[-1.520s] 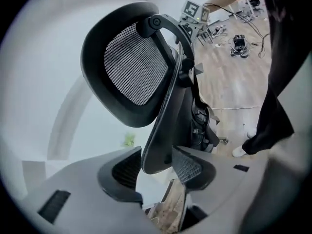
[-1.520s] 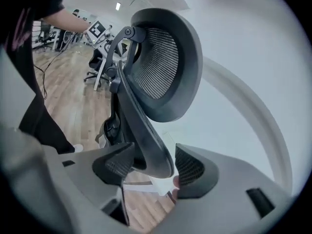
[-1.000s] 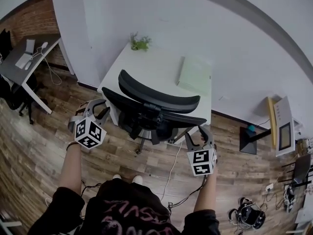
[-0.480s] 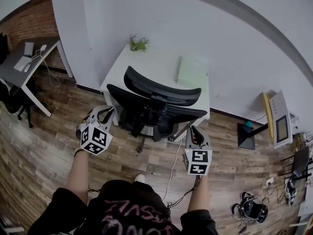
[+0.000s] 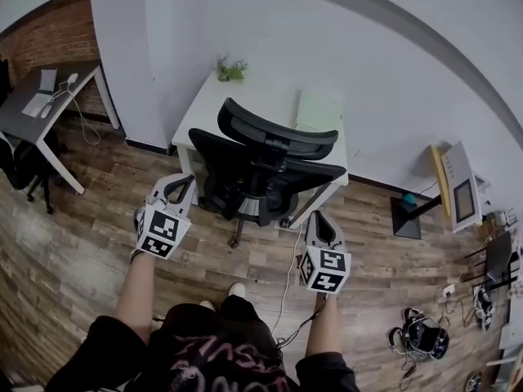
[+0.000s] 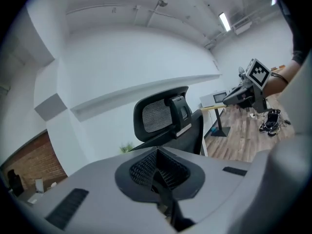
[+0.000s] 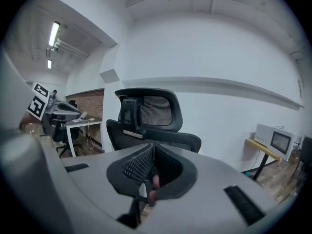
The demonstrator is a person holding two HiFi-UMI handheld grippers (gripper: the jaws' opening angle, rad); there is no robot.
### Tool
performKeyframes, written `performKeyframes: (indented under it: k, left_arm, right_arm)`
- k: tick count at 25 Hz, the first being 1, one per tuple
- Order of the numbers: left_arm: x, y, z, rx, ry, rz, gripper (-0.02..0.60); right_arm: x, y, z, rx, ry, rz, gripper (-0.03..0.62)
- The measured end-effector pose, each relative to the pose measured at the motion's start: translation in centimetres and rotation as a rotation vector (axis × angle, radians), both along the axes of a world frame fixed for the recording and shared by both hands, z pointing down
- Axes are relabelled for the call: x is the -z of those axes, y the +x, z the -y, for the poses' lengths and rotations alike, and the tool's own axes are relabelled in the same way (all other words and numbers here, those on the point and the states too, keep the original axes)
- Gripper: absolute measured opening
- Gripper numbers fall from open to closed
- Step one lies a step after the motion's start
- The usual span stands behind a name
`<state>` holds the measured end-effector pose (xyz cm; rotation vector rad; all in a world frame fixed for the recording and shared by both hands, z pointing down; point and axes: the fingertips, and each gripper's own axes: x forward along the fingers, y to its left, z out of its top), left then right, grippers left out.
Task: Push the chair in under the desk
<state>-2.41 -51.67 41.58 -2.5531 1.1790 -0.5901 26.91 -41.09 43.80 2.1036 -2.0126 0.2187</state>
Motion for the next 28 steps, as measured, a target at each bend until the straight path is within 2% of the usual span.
performKeyframes:
  k: [4, 10, 16, 23, 28]
  left_arm:
    - [-0.2, -0.3, -1.4, -0.007, -0.005, -0.024, 0.015]
    - [0.8, -0.9, -2.0, 0.034, -0.033, -0.138, 0.015]
    - [1.4, -0.4, -2.3, 0.065, -0.027, -0.157, 0.015]
    - [2.2, 0.6, -2.8, 0.094, -0.017, -0.216, 0.014]
    - [2.9, 0.5, -3.1, 0.098, -0.026, -0.23, 0.014]
  right_arm:
    - [-0.1, -0.3, -2.0, -0.027, 0.01, 0.029, 0.029]
    - [1.9, -0.8, -2.7, -0.033, 0.058, 0.028, 0.028]
    - [3.4, 0.1, -2.9, -0.055, 0.113, -0.055, 0.028]
    - [3.3, 1.5, -2.6, -0.02, 0.092, -0.022, 0.025]
    - [3.6, 1.9, -2.2, 0.006, 0.102, 0.013, 0.025]
